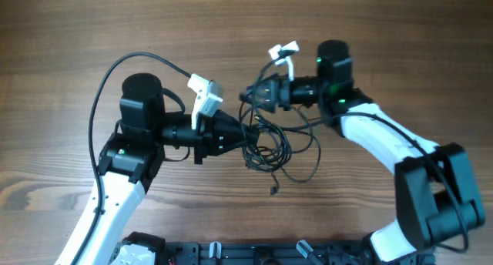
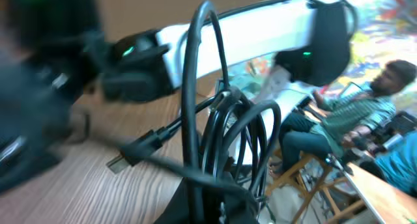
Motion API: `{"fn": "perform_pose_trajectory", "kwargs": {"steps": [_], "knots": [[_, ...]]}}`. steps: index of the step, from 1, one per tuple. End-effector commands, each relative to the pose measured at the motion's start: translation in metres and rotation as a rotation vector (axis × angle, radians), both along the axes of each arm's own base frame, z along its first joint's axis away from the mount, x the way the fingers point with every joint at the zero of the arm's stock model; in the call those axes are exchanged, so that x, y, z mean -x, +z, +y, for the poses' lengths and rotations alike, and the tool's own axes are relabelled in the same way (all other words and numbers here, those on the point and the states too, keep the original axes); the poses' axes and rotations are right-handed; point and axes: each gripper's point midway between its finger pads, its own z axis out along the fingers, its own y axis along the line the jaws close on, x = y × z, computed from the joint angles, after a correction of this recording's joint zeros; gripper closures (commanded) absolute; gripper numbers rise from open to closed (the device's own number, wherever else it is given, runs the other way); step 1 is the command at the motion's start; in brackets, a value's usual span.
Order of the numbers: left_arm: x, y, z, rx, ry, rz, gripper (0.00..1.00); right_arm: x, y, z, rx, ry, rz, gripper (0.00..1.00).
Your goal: Untangle cables
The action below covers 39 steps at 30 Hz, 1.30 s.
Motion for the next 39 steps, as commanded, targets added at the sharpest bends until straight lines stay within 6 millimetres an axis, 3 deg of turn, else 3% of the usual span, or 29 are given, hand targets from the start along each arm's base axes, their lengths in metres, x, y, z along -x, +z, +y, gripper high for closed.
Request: {"fn": "perform_pose_trajectory", "kwargs": {"steps": [1,5,7,8,12,15,19,24,28,33,39], "knots": [[0.012,0.013,0.003,0.036,-0.080,0.025,0.96,-0.042,-0.044,-0.007,0.132,-0.248,0.065,0.10],[0.021,0.018,0.010,0.061,-0.139,0.026,0.96,-0.095,-0.060,-0.068,0.251,-0.522,0.009,0.14],[0.020,0.019,0.013,0.060,-0.126,0.040,0.96,-0.114,-0.067,-0.105,0.316,-0.640,0.019,0.15],[0.019,0.020,0.015,0.061,-0.120,0.038,0.96,-0.125,-0.072,-0.133,0.357,-0.715,0.035,0.15],[0.011,0.021,0.022,0.062,-0.080,0.032,0.96,-0.142,-0.075,-0.210,0.394,-0.872,0.064,0.16],[0.006,0.020,0.027,0.061,-0.053,0.030,0.96,-0.139,-0.075,-0.229,0.367,-0.861,0.089,0.15],[-0.010,0.014,0.027,0.034,0.041,0.051,0.96,-0.126,-0.063,-0.199,0.298,-0.689,0.031,0.00],[-0.046,-0.018,0.032,-0.078,0.289,0.186,0.96,-0.109,-0.040,-0.170,0.164,-0.511,-0.005,0.00],[-0.068,-0.048,0.044,-0.173,0.475,0.341,0.96,-0.073,-0.006,-0.143,-0.029,-0.242,-0.032,0.00],[-0.070,-0.054,0.040,-0.194,0.457,0.288,0.96,-0.028,0.018,-0.118,-0.169,0.026,-0.009,0.00],[-0.064,-0.070,0.028,-0.241,0.387,0.233,0.96,-0.001,0.028,-0.076,-0.194,0.194,-0.032,0.00]]}}
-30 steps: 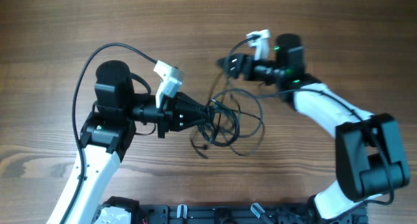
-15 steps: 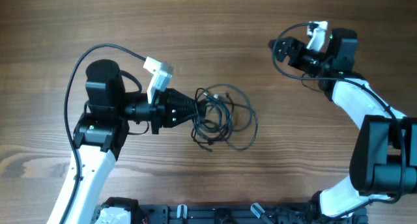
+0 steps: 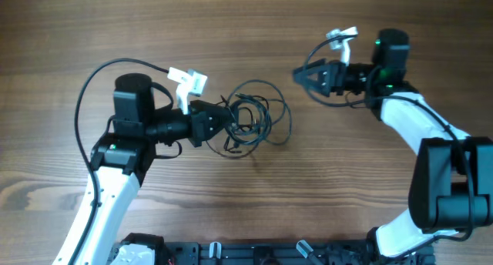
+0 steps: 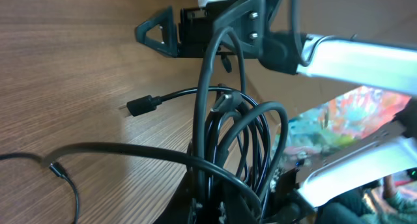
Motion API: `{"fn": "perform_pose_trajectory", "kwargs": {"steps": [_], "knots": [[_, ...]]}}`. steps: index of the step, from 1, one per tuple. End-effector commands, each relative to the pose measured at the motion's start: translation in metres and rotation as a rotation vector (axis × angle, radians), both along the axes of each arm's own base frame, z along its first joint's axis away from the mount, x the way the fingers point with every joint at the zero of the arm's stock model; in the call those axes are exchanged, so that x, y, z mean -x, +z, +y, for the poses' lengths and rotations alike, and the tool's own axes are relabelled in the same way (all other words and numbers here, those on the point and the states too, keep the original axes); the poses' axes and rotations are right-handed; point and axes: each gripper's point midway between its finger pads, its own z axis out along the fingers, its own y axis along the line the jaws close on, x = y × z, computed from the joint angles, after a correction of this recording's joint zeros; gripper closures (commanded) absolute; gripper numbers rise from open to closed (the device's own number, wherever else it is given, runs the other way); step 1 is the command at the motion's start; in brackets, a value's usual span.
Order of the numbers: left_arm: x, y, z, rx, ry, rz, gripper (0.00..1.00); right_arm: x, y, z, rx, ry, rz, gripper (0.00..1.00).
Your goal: Untangle cables
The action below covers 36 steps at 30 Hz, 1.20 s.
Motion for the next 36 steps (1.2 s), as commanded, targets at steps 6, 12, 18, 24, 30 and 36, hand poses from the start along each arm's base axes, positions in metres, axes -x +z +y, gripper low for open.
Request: {"fn": "perform_pose_trajectory", "kwargs": {"steps": [6,12,18,24,30,36], "knots": [[-0.006,-0.024,-0.008,-0.051,-0.051,-0.017,0.95,0.049,0.024,0.060,-0.065,0.304,-0.084,0.12],[-0.019,-0.031,-0.005,-0.088,-0.005,-0.031,0.93,0.052,0.018,0.076,-0.048,0.293,-0.075,0.45],[-0.026,-0.021,-0.006,-0.069,0.005,-0.086,0.92,0.050,0.014,0.086,-0.028,0.263,-0.068,0.60],[-0.033,-0.014,-0.006,-0.047,0.032,-0.089,0.61,0.047,0.006,0.097,0.001,0.220,-0.090,0.92],[-0.037,-0.012,-0.004,-0.044,0.050,-0.093,0.00,0.002,-0.011,0.079,0.093,-0.006,-0.141,0.95],[-0.067,-0.025,0.024,-0.057,0.324,0.100,0.00,-0.014,-0.021,0.062,0.144,-0.077,-0.214,0.95]]}}
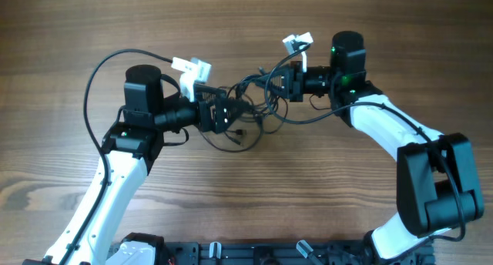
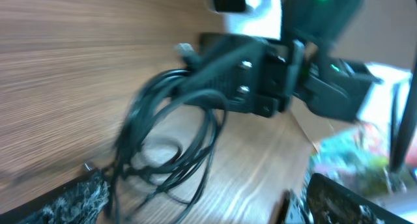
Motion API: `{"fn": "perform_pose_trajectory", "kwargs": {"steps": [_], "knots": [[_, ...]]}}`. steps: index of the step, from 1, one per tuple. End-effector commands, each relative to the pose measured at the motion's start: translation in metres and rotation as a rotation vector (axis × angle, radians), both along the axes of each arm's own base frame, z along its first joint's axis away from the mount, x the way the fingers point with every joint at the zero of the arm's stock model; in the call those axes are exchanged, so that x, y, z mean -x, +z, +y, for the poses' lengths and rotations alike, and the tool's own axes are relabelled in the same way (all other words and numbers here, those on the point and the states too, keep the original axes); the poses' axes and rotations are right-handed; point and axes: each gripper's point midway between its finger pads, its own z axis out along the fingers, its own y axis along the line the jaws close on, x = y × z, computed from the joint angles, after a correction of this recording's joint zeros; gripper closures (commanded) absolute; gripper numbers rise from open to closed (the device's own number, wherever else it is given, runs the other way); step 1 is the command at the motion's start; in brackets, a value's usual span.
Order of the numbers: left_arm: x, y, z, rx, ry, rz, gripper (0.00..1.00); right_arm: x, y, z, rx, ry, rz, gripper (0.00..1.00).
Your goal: Untangle cables
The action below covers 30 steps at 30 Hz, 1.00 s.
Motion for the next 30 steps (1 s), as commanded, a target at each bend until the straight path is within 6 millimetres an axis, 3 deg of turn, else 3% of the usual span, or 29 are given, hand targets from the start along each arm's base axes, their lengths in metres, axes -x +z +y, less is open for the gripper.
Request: {"fn": "perform_pose_trajectory", "kwargs": {"steps": [1,6,12,17,21,22,23,26,27,30], "knots": [[-0.036,-0.013,0.034,0.011,0.351,0.204,0.00,-0.017,-0.016,-0.010,0.066,-0.075,-0.085,0.95],[-0.050,-0.021,0.051,0.038,0.523,0.297,0.00,-0.022,-0.014,-0.015,0.131,-0.129,-0.172,0.95],[-0.059,-0.040,0.048,0.081,0.563,0.413,0.00,-0.022,0.033,-0.030,0.225,-0.235,-0.401,0.95],[-0.078,-0.046,0.030,0.171,0.523,0.439,0.01,0.019,0.078,-0.028,0.260,-0.202,-0.570,0.95],[-0.083,-0.038,-0.001,0.248,0.399,0.411,0.02,0.042,0.091,-0.023,0.333,-0.213,-0.646,0.96],[-0.082,-0.038,-0.008,0.254,0.373,0.406,0.06,0.044,0.090,-0.022,0.351,-0.217,-0.653,0.95],[-0.080,-0.038,-0.014,0.254,0.352,0.404,0.16,0.045,0.089,-0.021,0.375,-0.227,-0.659,0.95],[-0.069,-0.044,-0.029,0.233,0.318,0.434,0.64,0.030,0.084,-0.029,0.468,-0.325,-0.671,0.95],[-0.064,-0.048,-0.034,0.221,0.305,0.451,0.73,0.019,0.085,-0.036,0.495,-0.397,-0.659,0.96],[-0.047,-0.062,-0.048,0.174,0.276,0.520,0.81,-0.018,0.105,-0.069,0.521,-0.699,-0.617,0.95]]}}
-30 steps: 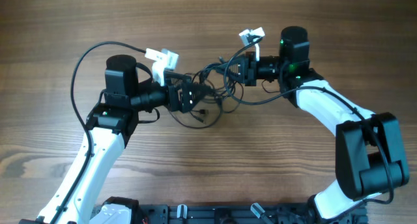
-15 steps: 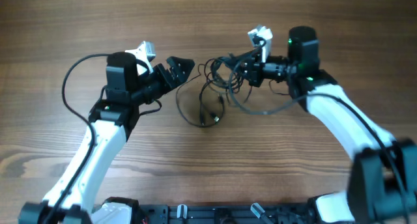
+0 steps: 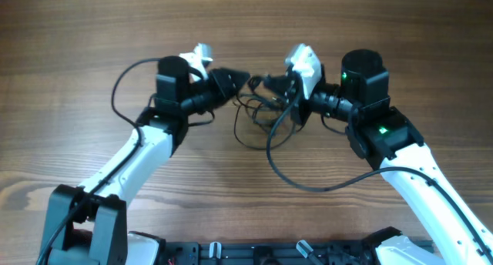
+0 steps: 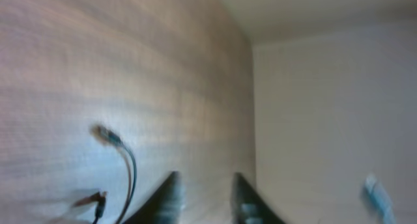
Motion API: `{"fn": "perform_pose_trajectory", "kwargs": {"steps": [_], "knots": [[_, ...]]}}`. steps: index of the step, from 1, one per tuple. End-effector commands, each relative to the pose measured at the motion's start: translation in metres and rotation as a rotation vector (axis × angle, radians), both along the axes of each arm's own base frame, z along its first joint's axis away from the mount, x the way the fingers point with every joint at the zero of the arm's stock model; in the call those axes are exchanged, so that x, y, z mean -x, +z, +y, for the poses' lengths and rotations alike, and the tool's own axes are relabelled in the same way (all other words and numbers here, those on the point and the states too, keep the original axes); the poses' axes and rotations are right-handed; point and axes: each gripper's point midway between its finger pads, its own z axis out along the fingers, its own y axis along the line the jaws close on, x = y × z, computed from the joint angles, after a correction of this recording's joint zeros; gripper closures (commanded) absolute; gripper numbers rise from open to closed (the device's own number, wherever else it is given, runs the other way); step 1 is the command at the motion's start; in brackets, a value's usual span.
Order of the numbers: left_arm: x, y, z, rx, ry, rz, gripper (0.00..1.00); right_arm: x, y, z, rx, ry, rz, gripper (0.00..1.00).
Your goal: Untangle cables
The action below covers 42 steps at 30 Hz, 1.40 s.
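Observation:
The black cable tangle (image 3: 258,115) hangs and lies in the middle of the table, under and between the two grippers. My left gripper (image 3: 245,77) points right at the tangle's upper edge. In the blurred left wrist view it (image 4: 205,185) is open, with bare table between its fingertips (image 4: 171,185), and two loose cable ends (image 4: 102,133) lie to the left of it. My right gripper (image 3: 267,83) faces it from the right, apparently shut on strands at the top of the tangle; its jaws are partly hidden.
A long black lead (image 3: 304,184) loops from the right wrist down toward the table's front. Another lead (image 3: 123,84) arcs off the left arm. The wooden table (image 3: 77,34) stretches to a pale wall (image 4: 326,87) beyond its far edge.
My left gripper had the cable bundle right in front of its fingers; now it is open on nothing and points at bare table. Both arms have shifted, and the grippers nearly meet tip to tip.
Both grippers first held the tangle close together at mid-table. Then the right one stood far to the right with a loop while the left kept the bundle. They were together again at the tangle, and now the left is open while the right stays at the strands.

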Motion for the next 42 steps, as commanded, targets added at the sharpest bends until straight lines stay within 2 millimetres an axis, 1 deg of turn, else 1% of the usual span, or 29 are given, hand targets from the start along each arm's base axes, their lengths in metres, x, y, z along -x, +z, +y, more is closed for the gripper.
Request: {"fn": "perform_pose_trajectory", "kwargs": {"steps": [1,3,5,6,7,9,11,12,13,14,16,18,19,21,23,24,25,27,28,30,32,33,34,35,37,38,39,40,42], "knots": [[0.024,-0.015,-0.023,-0.013,-0.086,0.084,0.82,-0.056,0.031,-0.054,-0.040,-0.438,-0.090,0.95],[0.038,-0.024,-0.032,-0.034,-0.116,0.132,0.86,-0.071,0.056,-0.072,-0.141,-0.578,-0.143,0.95],[0.052,-0.033,-0.041,-0.060,-0.143,0.172,0.88,-0.076,0.077,-0.079,-0.250,-0.639,-0.164,0.95],[0.058,-0.037,-0.046,-0.078,-0.152,0.186,0.89,-0.076,0.086,-0.079,-0.311,-0.645,-0.167,0.92],[0.062,-0.040,-0.049,-0.097,-0.162,0.188,0.89,-0.077,0.092,-0.079,-0.354,-0.648,-0.166,0.92],[0.075,-0.048,-0.058,-0.160,-0.220,0.147,0.91,-0.077,0.092,-0.079,-0.374,-0.653,-0.144,0.91],[0.080,-0.052,-0.059,-0.181,-0.239,0.147,0.90,-0.076,0.078,-0.079,-0.372,-0.668,-0.075,0.90],[0.081,-0.053,-0.058,-0.186,-0.239,0.151,0.86,-0.075,0.067,-0.080,-0.367,-0.680,-0.021,0.89],[0.078,-0.053,-0.054,-0.190,-0.234,0.144,0.77,-0.074,0.053,-0.080,-0.360,-0.698,0.052,0.85],[0.074,-0.053,-0.050,-0.188,-0.220,0.144,0.60,-0.072,0.040,-0.081,-0.342,-0.711,0.107,0.77],[0.062,-0.051,-0.035,-0.175,-0.178,0.149,0.50,-0.064,0.011,-0.081,-0.254,-0.714,0.191,0.72],[0.054,-0.046,-0.023,-0.141,-0.160,0.159,0.46,-0.054,-0.012,-0.081,-0.149,-0.688,0.245,0.73],[0.052,-0.044,-0.018,-0.125,-0.156,0.163,0.45,-0.050,-0.020,-0.080,-0.110,-0.671,0.260,0.77],[0.047,-0.041,-0.009,-0.090,-0.143,0.184,0.43,-0.045,-0.029,-0.080,-0.061,-0.653,0.273,0.75],[0.045,-0.039,-0.005,-0.068,-0.128,0.205,0.38,-0.044,-0.031,-0.081,-0.050,-0.655,0.281,0.36],[0.045,-0.039,-0.004,-0.064,-0.123,0.212,0.37,-0.043,-0.031,-0.081,-0.051,-0.655,0.282,0.25],[0.046,-0.039,-0.005,-0.058,-0.120,0.225,0.36,-0.043,-0.032,-0.081,-0.053,-0.656,0.285,0.15],[0.049,-0.039,-0.011,-0.059,-0.134,0.223,0.36,-0.040,-0.034,-0.077,-0.049,-0.629,0.301,0.08],[0.050,-0.039,-0.013,-0.060,-0.140,0.221,0.36,-0.035,-0.040,-0.073,-0.041,-0.603,0.333,0.07],[0.049,-0.040,-0.012,-0.069,-0.130,0.219,0.35,-0.025,-0.055,-0.074,0.000,-0.595,0.395,0.07],[0.045,-0.042,-0.009,-0.084,-0.106,0.215,0.35,-0.015,-0.076,-0.077,0.084,-0.577,0.445,0.12],[0.042,-0.043,-0.007,-0.094,-0.088,0.214,0.35,-0.011,-0.089,-0.076,0.132,-0.552,0.463,0.16],[0.037,-0.046,-0.003,-0.102,-0.036,0.235,0.32,-0.007,-0.115,-0.066,0.193,-0.455,0.490,0.17],[0.034,-0.048,0.000,-0.104,-0.005,0.250,0.31,-0.005,-0.126,-0.055,0.195,-0.385,0.514,0.22],[0.031,-0.050,0.003,-0.107,0.030,0.266,0.30,0.003,-0.146,-0.033,0.161,-0.254,0.602,0.41],[0.031,-0.050,0.003,-0.107,0.030,0.266,0.30,0.004,-0.158,-0.029,0.162,-0.235,0.644,0.50],[0.032,-0.050,0.003,-0.107,0.030,0.266,0.30,0.003,-0.174,-0.031,0.182,-0.261,0.689,0.55],[0.032,-0.050,0.003,-0.108,0.030,0.269,0.30,0.002,-0.190,-0.036,0.204,-0.315,0.739,0.58],[0.032,-0.051,0.003,-0.109,0.030,0.269,0.29,0.003,-0.208,-0.040,0.231,-0.346,0.793,0.59]]}}
